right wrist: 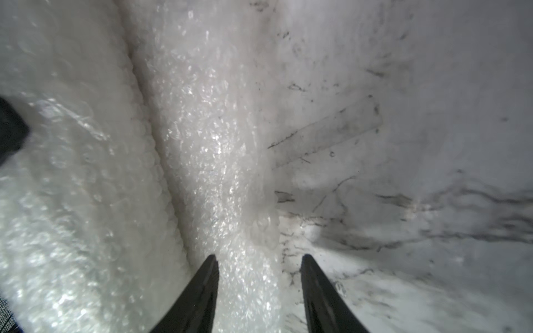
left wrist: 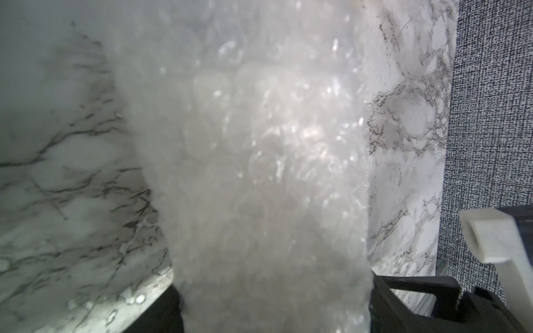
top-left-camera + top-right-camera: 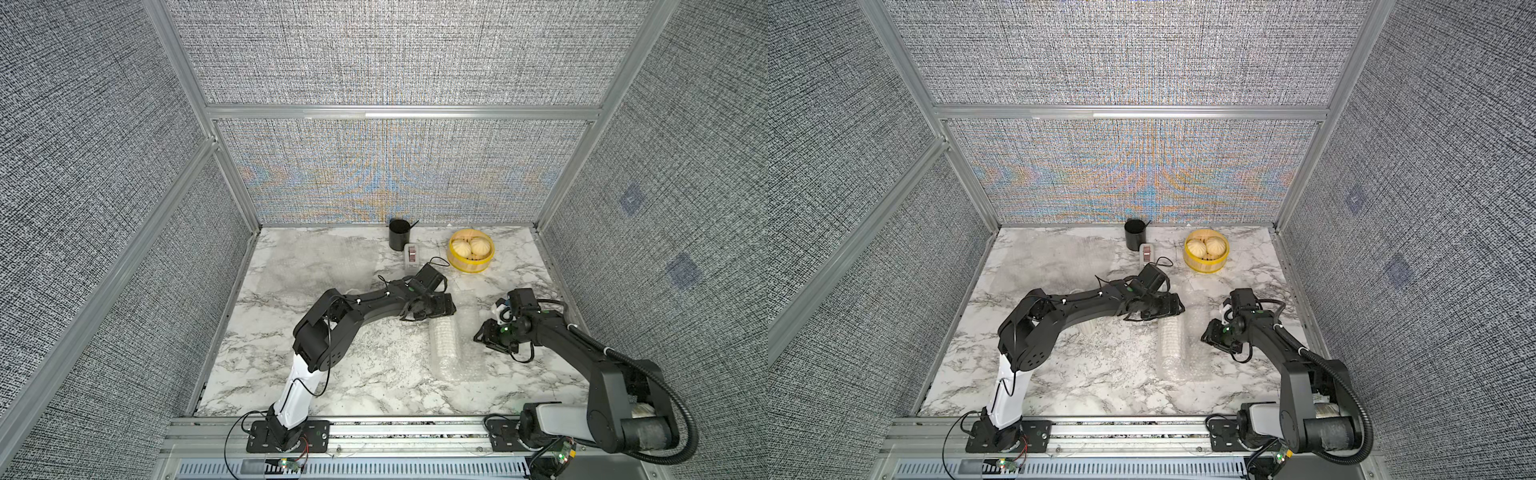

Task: Wrap vases in bubble wrap
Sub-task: Wrap the vase in bubble wrap.

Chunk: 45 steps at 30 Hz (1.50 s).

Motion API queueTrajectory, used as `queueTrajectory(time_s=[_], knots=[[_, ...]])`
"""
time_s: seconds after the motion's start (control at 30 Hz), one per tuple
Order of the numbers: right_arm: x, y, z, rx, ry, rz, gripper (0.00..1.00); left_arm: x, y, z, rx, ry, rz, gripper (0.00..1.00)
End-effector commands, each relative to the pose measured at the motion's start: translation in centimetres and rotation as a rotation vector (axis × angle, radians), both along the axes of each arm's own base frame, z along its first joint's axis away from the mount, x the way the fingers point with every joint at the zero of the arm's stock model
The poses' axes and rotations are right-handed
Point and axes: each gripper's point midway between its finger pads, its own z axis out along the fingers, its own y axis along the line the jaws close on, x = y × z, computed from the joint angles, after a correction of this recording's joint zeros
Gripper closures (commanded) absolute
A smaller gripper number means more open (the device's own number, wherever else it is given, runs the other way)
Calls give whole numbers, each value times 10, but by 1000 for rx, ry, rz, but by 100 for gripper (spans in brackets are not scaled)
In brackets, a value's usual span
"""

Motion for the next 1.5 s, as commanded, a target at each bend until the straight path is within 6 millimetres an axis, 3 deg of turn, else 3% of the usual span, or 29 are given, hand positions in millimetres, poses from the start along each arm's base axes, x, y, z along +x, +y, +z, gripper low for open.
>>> queueTrajectory(time_s=[0.0,0.33,0.73,1.1,1.27,1.47], knots=[[4,7,1,40,-16,13,53,-15,29,-26,152,56,-10,20],[0,13,-9,71,38,30,67,-17,29,-24,144,55,-14,21],[4,29,28,133,-60,76,94,-17,26,-25,130,60,-10,22],[9,81,67,201,-150,187,99,-18,29,-23,124,55,2,23],[10,102,60,222,-154,231,98,-18,29,-19,108,50,6,24],[6,111,46,233,-142,243,98,-19,29,-9,74,41,24,25]])
